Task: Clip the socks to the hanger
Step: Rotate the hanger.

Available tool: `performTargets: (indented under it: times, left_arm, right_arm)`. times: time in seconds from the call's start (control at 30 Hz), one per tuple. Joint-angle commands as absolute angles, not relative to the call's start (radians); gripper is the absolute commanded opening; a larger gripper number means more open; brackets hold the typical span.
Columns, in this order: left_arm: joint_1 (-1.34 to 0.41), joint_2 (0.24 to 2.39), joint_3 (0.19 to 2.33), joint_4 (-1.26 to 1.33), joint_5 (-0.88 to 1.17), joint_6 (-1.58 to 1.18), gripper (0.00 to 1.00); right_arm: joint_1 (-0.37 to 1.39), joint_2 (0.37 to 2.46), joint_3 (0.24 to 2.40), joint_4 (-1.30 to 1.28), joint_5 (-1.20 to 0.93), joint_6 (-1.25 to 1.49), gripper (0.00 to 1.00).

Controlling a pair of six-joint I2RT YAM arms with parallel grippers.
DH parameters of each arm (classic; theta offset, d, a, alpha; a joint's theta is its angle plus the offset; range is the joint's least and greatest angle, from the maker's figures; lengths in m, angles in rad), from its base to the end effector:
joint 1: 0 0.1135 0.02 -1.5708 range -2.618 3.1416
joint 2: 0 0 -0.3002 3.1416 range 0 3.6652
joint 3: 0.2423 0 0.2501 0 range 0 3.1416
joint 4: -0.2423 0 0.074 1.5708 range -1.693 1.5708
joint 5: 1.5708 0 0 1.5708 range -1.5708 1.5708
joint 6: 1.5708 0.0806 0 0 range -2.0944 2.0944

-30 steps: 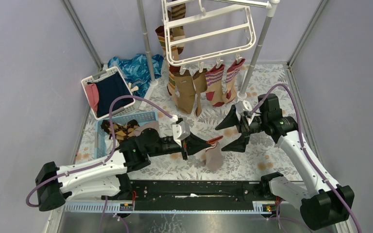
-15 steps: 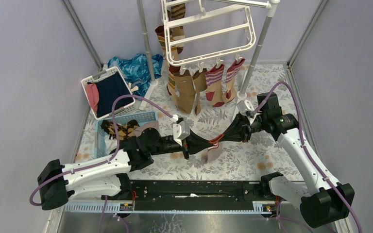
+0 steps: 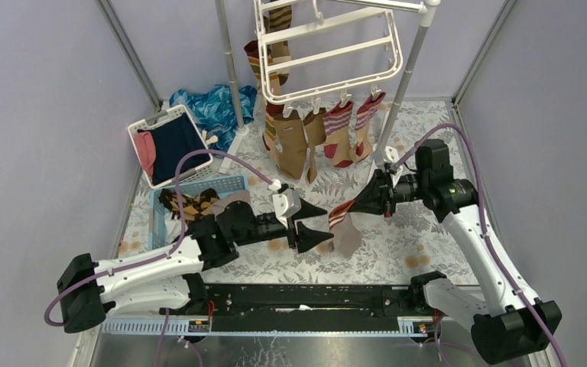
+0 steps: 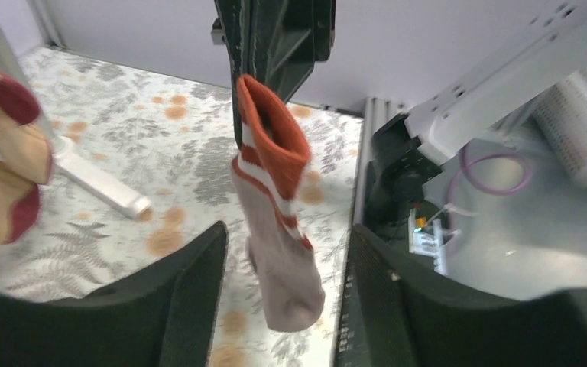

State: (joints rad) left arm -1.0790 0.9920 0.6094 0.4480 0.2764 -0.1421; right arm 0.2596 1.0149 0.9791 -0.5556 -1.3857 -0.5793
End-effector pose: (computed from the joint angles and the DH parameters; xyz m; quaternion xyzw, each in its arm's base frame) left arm 0.1009 -0.2349 0.3397 0.3954 0.5587 -0.4916 0.5383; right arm 0.1537 0.1228 0.3703 -0.5509 0.4978 0.4989 0.4470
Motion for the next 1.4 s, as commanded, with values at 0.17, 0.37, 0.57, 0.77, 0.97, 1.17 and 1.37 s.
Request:
performTargets:
  times: [0.17,0.37,0.57,0.77,0.97,1.17,1.37]
  left_arm:
    - [-1.055,0.874,0.755,0.207,0.123,0.038,0.97]
    - [-1.024,0.930,0.920,0.109,0.026,0.189,0.99]
    - [-0.955,1.093,1.138,0.070,0.074,0.323,0.97]
    - [-0.863,1.365,1.533,-0.114,0.128,0.488,0.88]
    - [-0.814,1.648,1.945,-0.265,0.223,0.362,0.96]
    - [-0.791,1.888,2.315,-0.398,0.212,0.173,0.98]
    - [-0.785,1.971,2.398,-0.345,0.214,0.124,0.98]
  right_arm:
    - [0.117,0.900,1.145,-0.851,-0.977,-0.819,0.00]
    - [0.022,0.879,1.137,-0.784,-0.800,-0.743,0.00]
    - [-0.128,0.919,1.167,-0.729,-0.825,-0.666,0.00]
    - [-0.218,0.986,1.193,-0.719,-0.890,-0.639,0.00]
    - [-0.274,1.037,1.205,-0.704,-1.000,-0.614,0.00]
    - [-0.324,1.052,1.170,-0.705,-1.089,-0.608,0.00]
    - [-0.329,1.044,1.143,-0.687,-1.104,-0.604,0.00]
